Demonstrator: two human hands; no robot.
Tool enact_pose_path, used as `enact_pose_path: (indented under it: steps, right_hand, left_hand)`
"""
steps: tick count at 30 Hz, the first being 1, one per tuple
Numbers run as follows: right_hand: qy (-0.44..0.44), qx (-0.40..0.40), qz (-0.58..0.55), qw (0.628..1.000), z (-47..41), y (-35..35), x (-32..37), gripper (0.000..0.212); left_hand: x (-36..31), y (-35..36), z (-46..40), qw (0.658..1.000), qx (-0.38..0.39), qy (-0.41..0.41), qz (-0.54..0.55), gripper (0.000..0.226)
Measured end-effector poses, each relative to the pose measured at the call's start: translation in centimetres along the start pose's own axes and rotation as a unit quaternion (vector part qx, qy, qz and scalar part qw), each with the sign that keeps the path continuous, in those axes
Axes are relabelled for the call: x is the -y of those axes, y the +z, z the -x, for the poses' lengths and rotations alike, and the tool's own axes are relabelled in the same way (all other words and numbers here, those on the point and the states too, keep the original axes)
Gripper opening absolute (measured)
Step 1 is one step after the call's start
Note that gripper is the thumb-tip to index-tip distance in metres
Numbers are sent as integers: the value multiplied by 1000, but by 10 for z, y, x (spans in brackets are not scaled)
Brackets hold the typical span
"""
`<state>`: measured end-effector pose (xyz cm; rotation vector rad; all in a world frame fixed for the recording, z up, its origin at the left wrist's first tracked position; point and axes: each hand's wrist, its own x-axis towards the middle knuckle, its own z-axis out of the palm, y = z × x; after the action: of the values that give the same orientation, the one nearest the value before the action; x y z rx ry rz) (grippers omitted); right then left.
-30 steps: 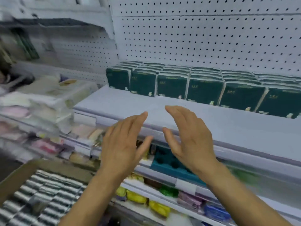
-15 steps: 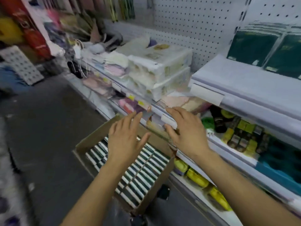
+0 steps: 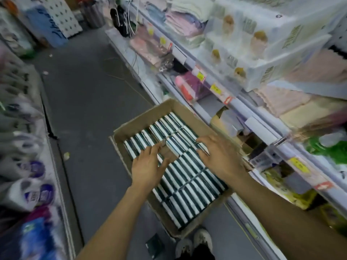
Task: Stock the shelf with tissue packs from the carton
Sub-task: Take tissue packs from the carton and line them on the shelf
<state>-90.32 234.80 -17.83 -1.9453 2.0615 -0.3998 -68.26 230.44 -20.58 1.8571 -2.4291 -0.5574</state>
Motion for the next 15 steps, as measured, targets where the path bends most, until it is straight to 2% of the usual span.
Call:
enact_pose_path:
  steps: [4, 8, 15]
  right_hand:
    - [-4, 77, 25, 997, -36, 50, -14, 32]
    - [-2, 121, 20, 992, -74, 117, -29, 29]
    - [-14, 165, 94, 982, -117, 198, -37, 29]
  left_hand:
    - [29, 53, -28, 992, 72, -88, 51, 63]
    - [53, 104, -57, 975, 100, -167, 108, 65]
    - [71, 159, -107, 965, 99, -235, 57, 49]
